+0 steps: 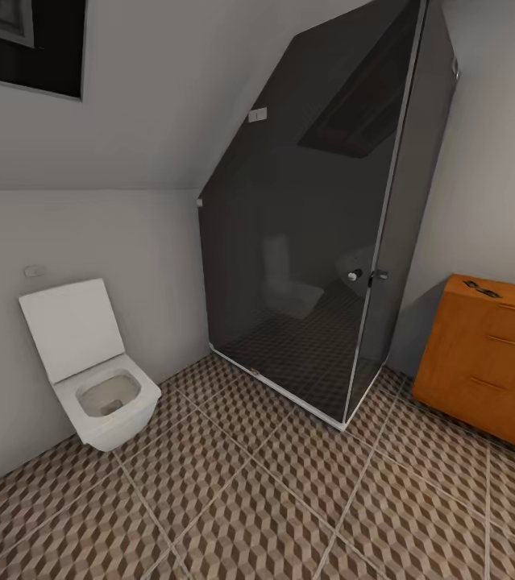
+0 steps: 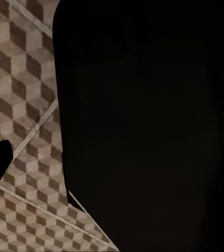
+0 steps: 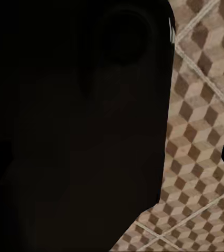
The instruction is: Take the four mousetraps from the cabinet in the bathroom and place them on the bathroom floor. Make sure all four end up on the same floor surface, and ensure that at least two of them are either under or directly next to the same bathroom sink.
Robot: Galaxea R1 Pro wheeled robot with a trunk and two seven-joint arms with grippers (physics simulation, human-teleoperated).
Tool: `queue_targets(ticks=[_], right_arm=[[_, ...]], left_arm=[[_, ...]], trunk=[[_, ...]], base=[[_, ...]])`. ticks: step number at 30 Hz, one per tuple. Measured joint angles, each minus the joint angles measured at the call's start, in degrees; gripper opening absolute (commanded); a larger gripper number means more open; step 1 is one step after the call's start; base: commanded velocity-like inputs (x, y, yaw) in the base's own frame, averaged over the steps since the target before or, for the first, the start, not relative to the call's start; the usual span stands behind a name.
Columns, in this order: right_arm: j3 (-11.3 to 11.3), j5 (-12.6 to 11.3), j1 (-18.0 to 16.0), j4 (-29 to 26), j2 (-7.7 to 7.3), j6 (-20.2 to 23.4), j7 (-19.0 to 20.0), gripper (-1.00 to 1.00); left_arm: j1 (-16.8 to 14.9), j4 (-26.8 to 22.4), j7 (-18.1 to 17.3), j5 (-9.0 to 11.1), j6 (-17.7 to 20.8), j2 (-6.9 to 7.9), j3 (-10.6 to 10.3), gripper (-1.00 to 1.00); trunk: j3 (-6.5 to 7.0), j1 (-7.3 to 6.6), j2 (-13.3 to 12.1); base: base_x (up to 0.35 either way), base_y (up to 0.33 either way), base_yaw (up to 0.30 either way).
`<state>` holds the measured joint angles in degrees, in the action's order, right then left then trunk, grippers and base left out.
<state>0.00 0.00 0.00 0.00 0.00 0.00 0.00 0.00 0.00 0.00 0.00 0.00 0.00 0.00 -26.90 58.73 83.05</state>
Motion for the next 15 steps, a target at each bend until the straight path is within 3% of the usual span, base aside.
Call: queue_targets(ticks=[5,15], right_arm=[[0.01,0.08,-0.68,-1.3,1.28,-0.38,-0.13,1.0],[0.02,0.08,-0.75,-2.19,1.58,-1.71,-0.23,1.0]], left_arm=[[-0.67,0.08,-0.08,0.08,-0.08,0.7,-0.08,1.0],[-0.75,0.08,-0.08,0.08,-0.08,0.93,-0.08,1.0]], trunk=[[0.03,0.0,0.0],[0.03,0.0,0.0]], base=[[0.0,0.0,0.0],[0.0,0.0,0.0]])
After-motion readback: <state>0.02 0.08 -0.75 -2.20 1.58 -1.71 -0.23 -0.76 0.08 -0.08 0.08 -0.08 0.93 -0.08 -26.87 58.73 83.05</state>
